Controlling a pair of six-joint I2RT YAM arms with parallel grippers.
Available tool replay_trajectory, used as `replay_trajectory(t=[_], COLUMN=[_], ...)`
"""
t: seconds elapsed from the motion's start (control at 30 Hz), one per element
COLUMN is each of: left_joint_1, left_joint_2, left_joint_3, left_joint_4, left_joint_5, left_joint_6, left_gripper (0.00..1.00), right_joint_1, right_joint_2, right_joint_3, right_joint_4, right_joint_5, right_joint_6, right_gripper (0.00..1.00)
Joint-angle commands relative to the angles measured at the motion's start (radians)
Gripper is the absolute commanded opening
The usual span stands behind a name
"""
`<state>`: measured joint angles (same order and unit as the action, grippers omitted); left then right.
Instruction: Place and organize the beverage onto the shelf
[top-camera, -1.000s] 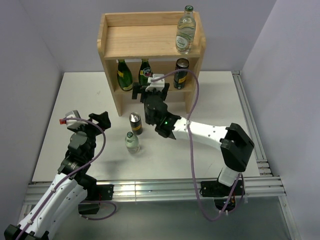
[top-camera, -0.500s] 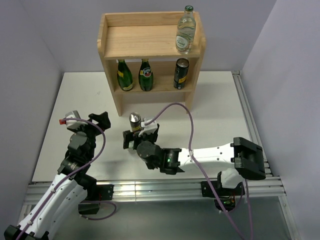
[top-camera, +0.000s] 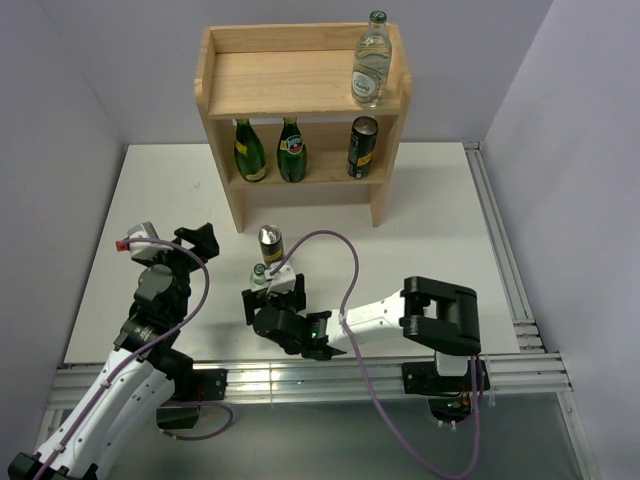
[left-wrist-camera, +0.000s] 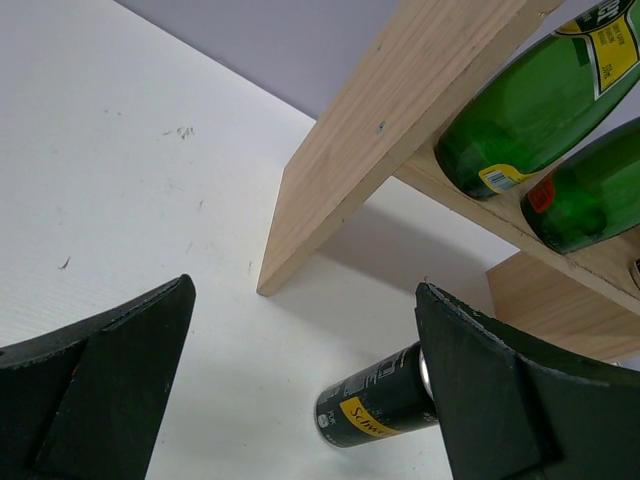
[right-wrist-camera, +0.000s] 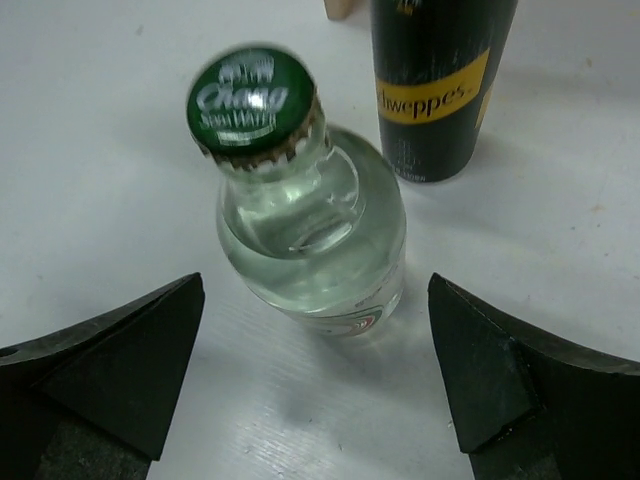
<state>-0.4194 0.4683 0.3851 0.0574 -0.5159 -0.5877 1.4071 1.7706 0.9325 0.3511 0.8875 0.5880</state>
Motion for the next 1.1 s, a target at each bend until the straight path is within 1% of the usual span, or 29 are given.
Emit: replay_trajectory(t=[0.0, 0.27, 0.37, 0.47, 0.57, 0.63, 0.7, 0.8, 0.9, 1.03, 1.07], left_joint_1=[-0.002, -0.002, -0.002, -0.002, -0.002, -0.002, -0.002, -0.002, -0.002, -0.002, -0.002], left_joint_2=[-0.010, 0.003, 0.013, 0.015, 0.016, 0.018, 0.020, 0.021, 0.021, 0.021, 0.023], left_joint_3=[0.001, -0.005, -0.005, -0.005, -0.006, -0.006, -0.006, -0.006, -0.005, -0.006, -0.006], left_joint_4=[0.009, 0.028, 0.033, 0.035, 0.036, 0.035, 0.035, 0.035, 0.035, 0.038, 0.036], left_joint_5=[-0.019, -0.015, -0.015, -0.015, -0.016, -0.018, -0.018, -0.018, -0.019, -0.018, -0.018], left_joint_6=[0.006, 0.005, 0.005, 0.005, 0.006, 0.008, 0.006, 0.008, 0.008, 0.008, 0.008], left_gripper=[0.99, 0.99, 0.99, 0.99, 0.99, 0.99, 0.99, 0.99, 0.99, 0.99, 0.99], right_joint_1=[-0.010, -0.062, -0.077, -0.091, -0.099, -0.100, -0.100, -0.100, -0.094, -0.066, -0.053], right_joint_2=[0.047, 0.139, 0.176, 0.203, 0.217, 0.217, 0.214, 0.199, 0.153, 0.037, -0.021], right_joint_3=[0.054, 0.063, 0.068, 0.074, 0.077, 0.077, 0.075, 0.069, 0.068, 0.052, 0.049], right_joint_4=[0.048, 0.115, 0.146, 0.170, 0.180, 0.183, 0.177, 0.161, 0.105, 0.014, -0.027], right_joint_5=[-0.004, -0.028, -0.021, -0.012, -0.009, -0.016, -0.018, -0.019, -0.007, 0.059, 0.070], right_joint_6=[0.035, 0.024, 0.019, 0.016, 0.013, 0.013, 0.016, 0.021, 0.035, 0.041, 0.044], right_gripper=[1.00, 1.00, 0.97, 0.93, 0.76, 0.47, 0.22, 0.11, 0.00, 0.00, 0.00])
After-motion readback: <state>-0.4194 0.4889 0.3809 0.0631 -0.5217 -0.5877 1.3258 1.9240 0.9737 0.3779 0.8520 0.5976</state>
